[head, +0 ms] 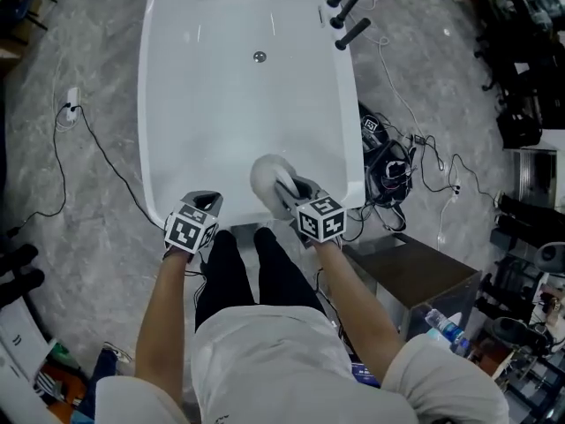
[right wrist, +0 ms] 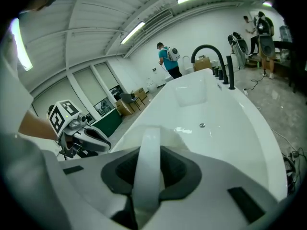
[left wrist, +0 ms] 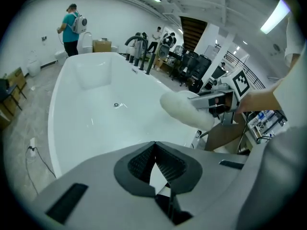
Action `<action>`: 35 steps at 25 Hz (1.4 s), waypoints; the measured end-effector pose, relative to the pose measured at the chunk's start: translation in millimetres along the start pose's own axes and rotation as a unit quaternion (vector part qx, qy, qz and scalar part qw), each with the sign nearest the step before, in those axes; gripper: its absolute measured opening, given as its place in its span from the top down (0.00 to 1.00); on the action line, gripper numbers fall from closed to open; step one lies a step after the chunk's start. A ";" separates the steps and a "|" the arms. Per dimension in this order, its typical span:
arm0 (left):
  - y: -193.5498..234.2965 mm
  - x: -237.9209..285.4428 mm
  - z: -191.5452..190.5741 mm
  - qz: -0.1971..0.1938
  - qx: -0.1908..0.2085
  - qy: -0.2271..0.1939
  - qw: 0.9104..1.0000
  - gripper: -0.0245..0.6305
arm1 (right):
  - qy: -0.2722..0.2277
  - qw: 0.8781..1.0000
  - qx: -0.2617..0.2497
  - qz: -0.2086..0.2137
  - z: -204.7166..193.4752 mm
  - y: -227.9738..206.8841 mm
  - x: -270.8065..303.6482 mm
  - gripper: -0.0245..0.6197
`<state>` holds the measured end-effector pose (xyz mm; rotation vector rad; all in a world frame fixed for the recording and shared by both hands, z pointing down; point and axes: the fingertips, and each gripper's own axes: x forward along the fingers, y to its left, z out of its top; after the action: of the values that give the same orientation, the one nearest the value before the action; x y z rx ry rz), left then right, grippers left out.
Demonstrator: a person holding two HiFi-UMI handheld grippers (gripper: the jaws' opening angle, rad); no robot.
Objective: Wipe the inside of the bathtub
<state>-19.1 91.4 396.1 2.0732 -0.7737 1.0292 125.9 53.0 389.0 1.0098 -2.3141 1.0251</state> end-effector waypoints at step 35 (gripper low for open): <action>-73.8 -301.6 76.2 0.072 0.036 -0.364 0.928 0.95 | -0.226 0.969 -0.099 -0.031 117.0 196.2 -201.7 0.82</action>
<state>-84.8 136.3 86.5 2.5104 -1.2748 0.3237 100.2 146.2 100.0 1.3302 -2.6539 0.5636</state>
